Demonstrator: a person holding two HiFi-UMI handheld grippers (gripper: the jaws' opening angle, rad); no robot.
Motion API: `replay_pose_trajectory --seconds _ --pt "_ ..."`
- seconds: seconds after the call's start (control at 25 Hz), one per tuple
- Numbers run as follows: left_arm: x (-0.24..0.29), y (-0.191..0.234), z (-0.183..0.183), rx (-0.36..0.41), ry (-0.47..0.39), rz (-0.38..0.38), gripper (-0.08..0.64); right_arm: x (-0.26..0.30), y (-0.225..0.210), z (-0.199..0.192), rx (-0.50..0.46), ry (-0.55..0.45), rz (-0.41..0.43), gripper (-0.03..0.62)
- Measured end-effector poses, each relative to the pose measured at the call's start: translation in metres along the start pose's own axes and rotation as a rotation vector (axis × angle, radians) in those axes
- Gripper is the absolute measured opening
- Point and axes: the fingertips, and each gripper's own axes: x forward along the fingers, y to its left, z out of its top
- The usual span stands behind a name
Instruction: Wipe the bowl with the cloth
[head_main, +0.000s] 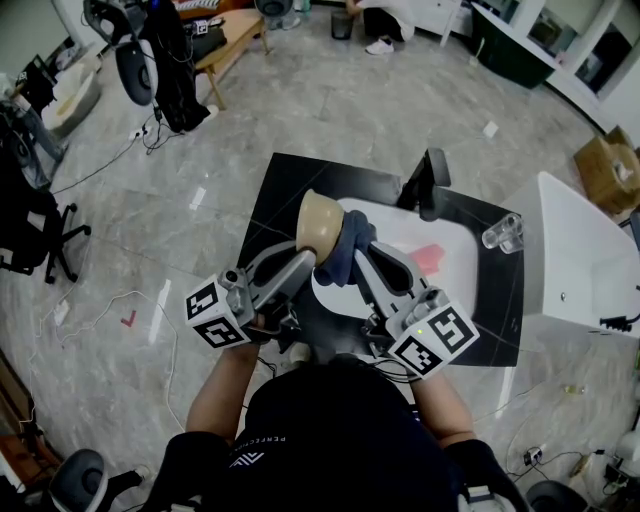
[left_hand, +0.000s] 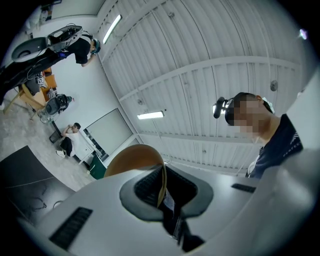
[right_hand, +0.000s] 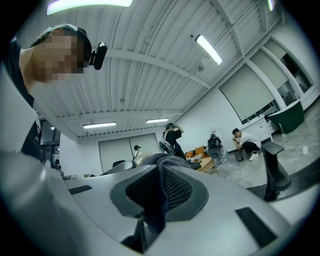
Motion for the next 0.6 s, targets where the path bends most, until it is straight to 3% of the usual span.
replay_pose_trajectory --seconds 0.2,0.6 --pt "-0.001 0.003 0.0 0.047 0.013 0.031 0.02 0.0 0.005 -0.002 0.019 -0.003 0.019 0.057" --pt "-0.007 0.012 -0.006 0.058 0.029 0.093 0.02 0.0 0.016 -0.009 0.042 0.008 0.053 0.057"
